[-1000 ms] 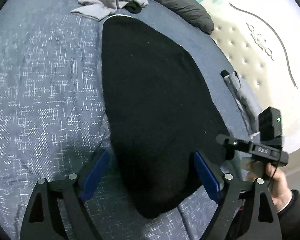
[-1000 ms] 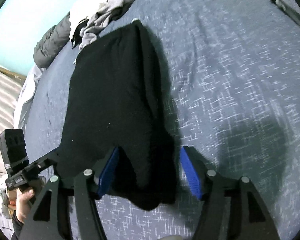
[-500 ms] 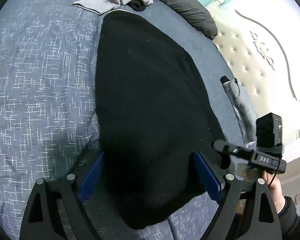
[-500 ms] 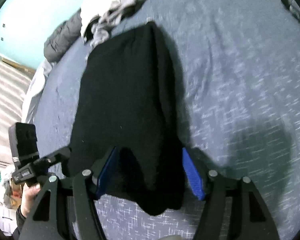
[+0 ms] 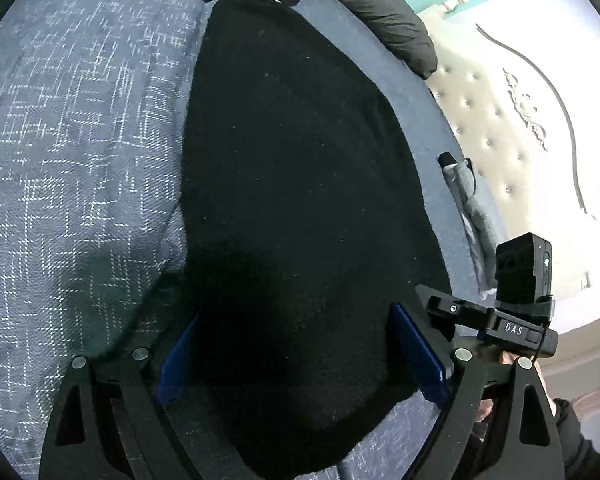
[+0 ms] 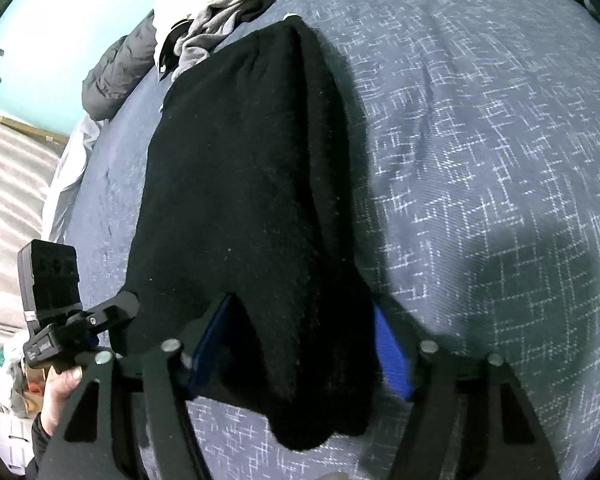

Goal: Fold clothes
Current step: 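Lift the sweatshirt end with both grippers and roll it over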

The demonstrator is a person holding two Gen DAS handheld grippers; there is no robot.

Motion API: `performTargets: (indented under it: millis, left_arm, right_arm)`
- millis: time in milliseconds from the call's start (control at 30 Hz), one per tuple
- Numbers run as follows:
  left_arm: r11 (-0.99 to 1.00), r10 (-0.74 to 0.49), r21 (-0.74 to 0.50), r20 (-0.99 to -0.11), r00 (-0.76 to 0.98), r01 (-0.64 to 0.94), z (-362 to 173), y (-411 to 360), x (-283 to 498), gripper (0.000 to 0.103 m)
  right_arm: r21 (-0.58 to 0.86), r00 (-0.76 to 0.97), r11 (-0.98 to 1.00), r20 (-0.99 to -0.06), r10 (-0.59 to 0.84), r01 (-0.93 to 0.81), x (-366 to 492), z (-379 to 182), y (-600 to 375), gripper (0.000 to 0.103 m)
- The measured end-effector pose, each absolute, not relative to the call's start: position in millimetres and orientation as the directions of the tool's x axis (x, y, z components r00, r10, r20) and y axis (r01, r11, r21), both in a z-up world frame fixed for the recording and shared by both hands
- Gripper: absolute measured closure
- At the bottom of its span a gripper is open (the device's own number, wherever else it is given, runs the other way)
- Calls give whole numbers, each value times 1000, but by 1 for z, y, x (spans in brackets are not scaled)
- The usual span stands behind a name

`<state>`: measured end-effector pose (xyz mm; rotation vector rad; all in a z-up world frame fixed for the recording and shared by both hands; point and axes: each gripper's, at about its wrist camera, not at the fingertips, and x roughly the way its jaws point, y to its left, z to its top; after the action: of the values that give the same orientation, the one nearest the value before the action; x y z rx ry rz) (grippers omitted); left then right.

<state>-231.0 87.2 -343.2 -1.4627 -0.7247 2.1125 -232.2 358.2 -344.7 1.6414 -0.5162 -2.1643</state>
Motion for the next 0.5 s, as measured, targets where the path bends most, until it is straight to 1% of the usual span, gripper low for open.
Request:
performTargets:
  millis: [67,100,167,333,367,433,500]
  left_arm:
    - [-753,639,-652,-697,-325,-84,-344,89,-231,15]
    - [-755,638,-650,-697,-326,-88,-345,90,-232,16]
    - [-760,633,-643,-699,-332,-96,-346,90,-231,19]
    - [-771,620,-627,-701,-352,-107,-342,94,-232,26]
    - [-770,620,-629,-698,-359,-108,-339,94,-231,28]
    - [-775,614,-620,-694,-376,-123,-331,94,-230,34]
    - [-778,612,-612,-687,-392,-142,-323,96,-229,39]
  right_arm:
    - [506,-246,-859,-825,-509,82,-235,-345,354,48]
    - [513,-243,-854,-821,-517,84,-236,-346,352,54]
    - [517,-241,-851,-818,-523,90,-238,-346,349,58]
    - [509,-263,-851,-811,-523,126,-235,-340,347,73]
    - [509,-268,-850,-807,-525,133,-234,-339,348,75]
    - [509,-280,-848,-801,-529,147,-231,-335,349,78]
    - [509,-291,-846,-795,-532,157,-230,-330,351,79]
